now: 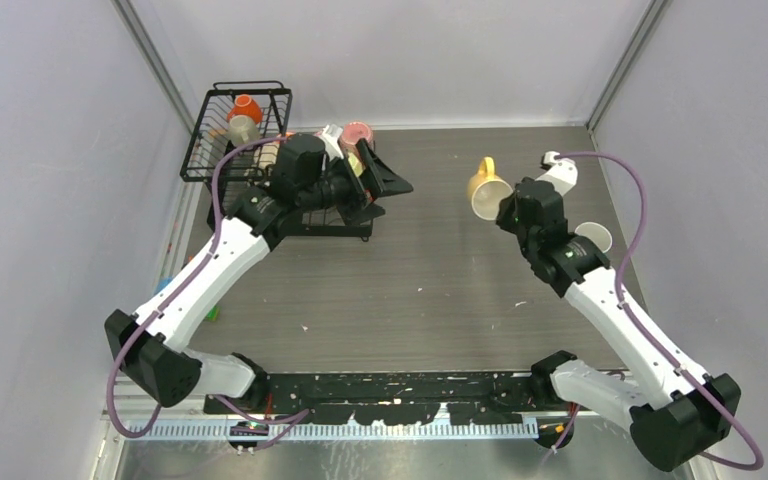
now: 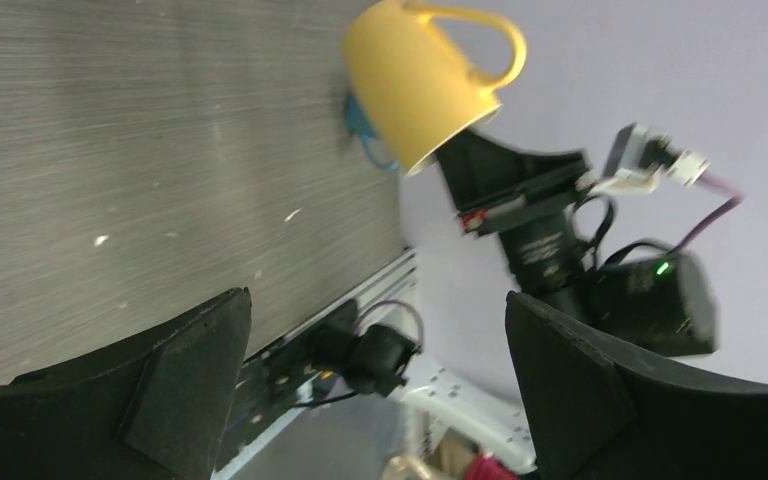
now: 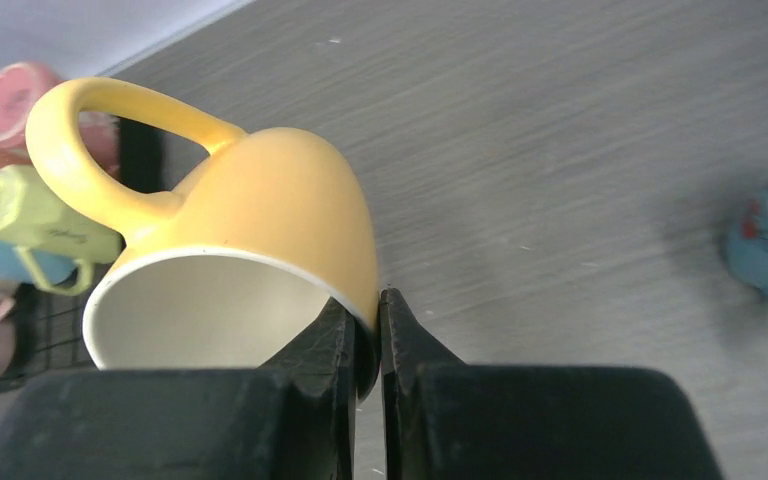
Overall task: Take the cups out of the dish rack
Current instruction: Place the cup at the center of the board.
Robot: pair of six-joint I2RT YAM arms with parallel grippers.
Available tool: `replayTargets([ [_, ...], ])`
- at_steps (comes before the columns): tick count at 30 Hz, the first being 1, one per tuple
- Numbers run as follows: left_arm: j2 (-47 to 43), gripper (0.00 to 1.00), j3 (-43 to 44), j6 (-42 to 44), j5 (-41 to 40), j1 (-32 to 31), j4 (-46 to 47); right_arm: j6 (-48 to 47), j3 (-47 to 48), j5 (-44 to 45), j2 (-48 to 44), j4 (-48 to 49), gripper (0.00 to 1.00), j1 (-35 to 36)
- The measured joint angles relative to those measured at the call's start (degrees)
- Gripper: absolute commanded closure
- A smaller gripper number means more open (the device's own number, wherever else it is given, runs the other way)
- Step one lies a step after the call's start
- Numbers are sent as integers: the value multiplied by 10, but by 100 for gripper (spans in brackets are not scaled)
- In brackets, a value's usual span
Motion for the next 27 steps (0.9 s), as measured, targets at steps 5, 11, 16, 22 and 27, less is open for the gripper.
replayTargets([
  [5,-13,0,1,99,18,-7,-70,12,32,0,1,-96,99,-52],
  [11,-29,0,-4,190,31,-19,-133,18,77,-25,39,-189,99,-119],
  [16,-60,0,-21,227,42,-19,-153,18,95,-64,93,-232,99,-178],
  [22,-74,0,-29,254,52,-19,-163,11,95,-125,163,-263,99,-241],
  [27,-74,0,-35,268,60,-19,-167,5,102,-156,206,-276,99,-296],
])
